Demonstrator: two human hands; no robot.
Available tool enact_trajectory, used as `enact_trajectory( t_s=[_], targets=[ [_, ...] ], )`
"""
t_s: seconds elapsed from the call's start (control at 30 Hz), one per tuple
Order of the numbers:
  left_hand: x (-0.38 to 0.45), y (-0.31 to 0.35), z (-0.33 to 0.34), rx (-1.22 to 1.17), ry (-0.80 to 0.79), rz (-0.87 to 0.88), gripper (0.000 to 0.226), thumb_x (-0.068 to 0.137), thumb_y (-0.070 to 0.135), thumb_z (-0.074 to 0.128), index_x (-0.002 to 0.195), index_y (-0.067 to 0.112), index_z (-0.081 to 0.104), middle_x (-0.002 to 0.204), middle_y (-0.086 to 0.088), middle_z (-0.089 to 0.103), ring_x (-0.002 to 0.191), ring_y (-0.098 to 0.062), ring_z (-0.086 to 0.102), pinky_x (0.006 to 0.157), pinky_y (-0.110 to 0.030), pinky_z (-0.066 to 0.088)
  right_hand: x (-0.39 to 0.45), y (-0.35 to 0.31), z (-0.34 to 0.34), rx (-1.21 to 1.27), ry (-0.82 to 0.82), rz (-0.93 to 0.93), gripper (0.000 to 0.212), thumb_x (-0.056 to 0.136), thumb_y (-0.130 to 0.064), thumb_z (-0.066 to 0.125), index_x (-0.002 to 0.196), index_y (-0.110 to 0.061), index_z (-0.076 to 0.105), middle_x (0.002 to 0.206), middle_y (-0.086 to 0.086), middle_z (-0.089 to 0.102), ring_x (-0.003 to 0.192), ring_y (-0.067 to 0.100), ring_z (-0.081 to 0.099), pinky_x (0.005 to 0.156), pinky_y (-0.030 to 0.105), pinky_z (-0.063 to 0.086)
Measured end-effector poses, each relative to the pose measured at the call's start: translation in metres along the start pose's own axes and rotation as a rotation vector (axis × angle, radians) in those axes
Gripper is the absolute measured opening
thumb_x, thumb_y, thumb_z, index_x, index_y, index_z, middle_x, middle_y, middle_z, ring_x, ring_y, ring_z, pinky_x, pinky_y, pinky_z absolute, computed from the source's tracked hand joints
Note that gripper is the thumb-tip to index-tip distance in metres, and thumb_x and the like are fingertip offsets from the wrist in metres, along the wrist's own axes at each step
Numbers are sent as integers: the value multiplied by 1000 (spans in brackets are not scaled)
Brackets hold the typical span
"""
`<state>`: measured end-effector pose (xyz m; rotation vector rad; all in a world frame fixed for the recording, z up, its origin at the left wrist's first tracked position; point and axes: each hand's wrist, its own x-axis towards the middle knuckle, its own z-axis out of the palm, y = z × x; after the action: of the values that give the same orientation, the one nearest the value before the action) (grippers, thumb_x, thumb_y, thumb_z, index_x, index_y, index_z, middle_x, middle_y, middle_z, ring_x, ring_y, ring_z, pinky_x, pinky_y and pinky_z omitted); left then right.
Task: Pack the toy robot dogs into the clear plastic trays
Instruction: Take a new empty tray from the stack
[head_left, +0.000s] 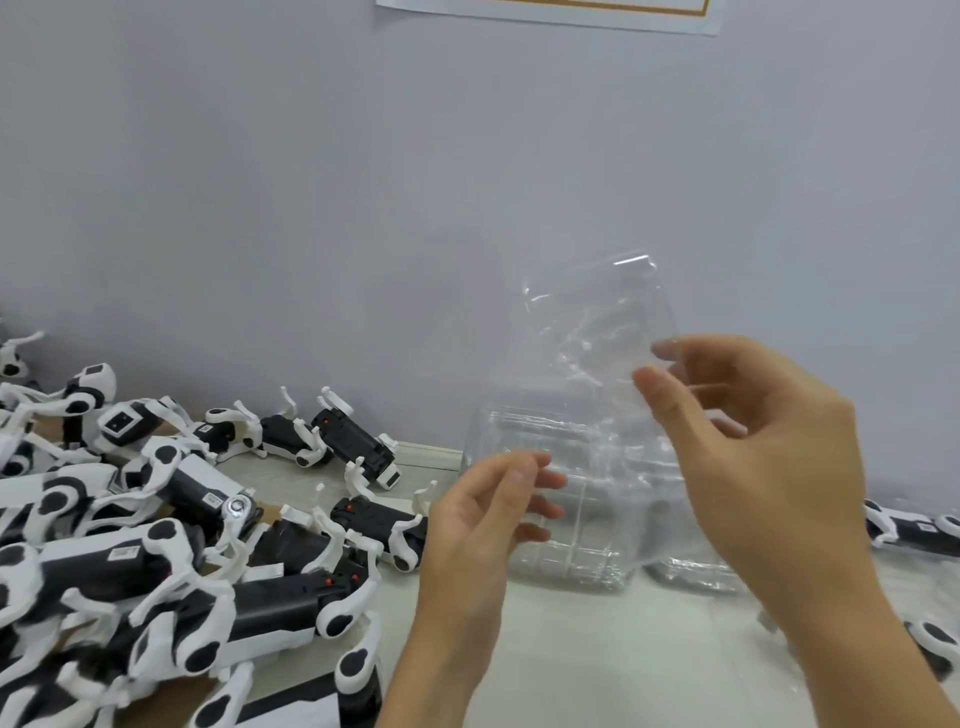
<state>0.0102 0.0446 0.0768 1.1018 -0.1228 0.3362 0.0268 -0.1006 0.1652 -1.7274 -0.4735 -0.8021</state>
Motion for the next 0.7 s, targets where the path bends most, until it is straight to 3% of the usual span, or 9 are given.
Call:
enact_trajectory(
  t_s=[0.17, 0.33, 0.57, 0.7],
  targets=[
    [-5, 18, 22, 175, -175, 127, 33, 77, 50, 71, 94, 22, 79, 81, -2, 74, 68, -12, 62, 64, -20, 48, -23, -2, -6, 92, 39, 101, 23, 74, -46, 71, 92, -30, 73, 82, -8, 70, 74, 12, 67, 61, 17, 53],
    [-5, 22, 25, 278, -153, 188, 12, 80, 28, 73, 83, 19, 79, 71, -2, 73, 59, -8, 60, 58, -14, 45, -36, 15, -5, 153, 55, 221, 26, 73, -47, 71, 92, -29, 73, 83, -5, 71, 77, 15, 69, 66, 25, 57],
    [-5, 19, 22, 367, -95, 174, 7, 74, 32, 76, 71, 27, 79, 65, -1, 72, 57, -7, 60, 58, -15, 47, -33, 27, -11, 266, 36, 274, 23, 71, -41, 75, 89, -26, 74, 76, -1, 72, 63, 11, 67, 60, 14, 51],
    [-5, 16, 22, 382, -124, 177, 7, 76, 27, 74, 73, 25, 80, 67, -3, 73, 58, -8, 60, 60, -17, 49, -32, 32, -14, 318, 8, 316, 26, 67, -40, 74, 89, -27, 76, 78, 0, 73, 62, 13, 69, 58, 18, 53]
  ],
)
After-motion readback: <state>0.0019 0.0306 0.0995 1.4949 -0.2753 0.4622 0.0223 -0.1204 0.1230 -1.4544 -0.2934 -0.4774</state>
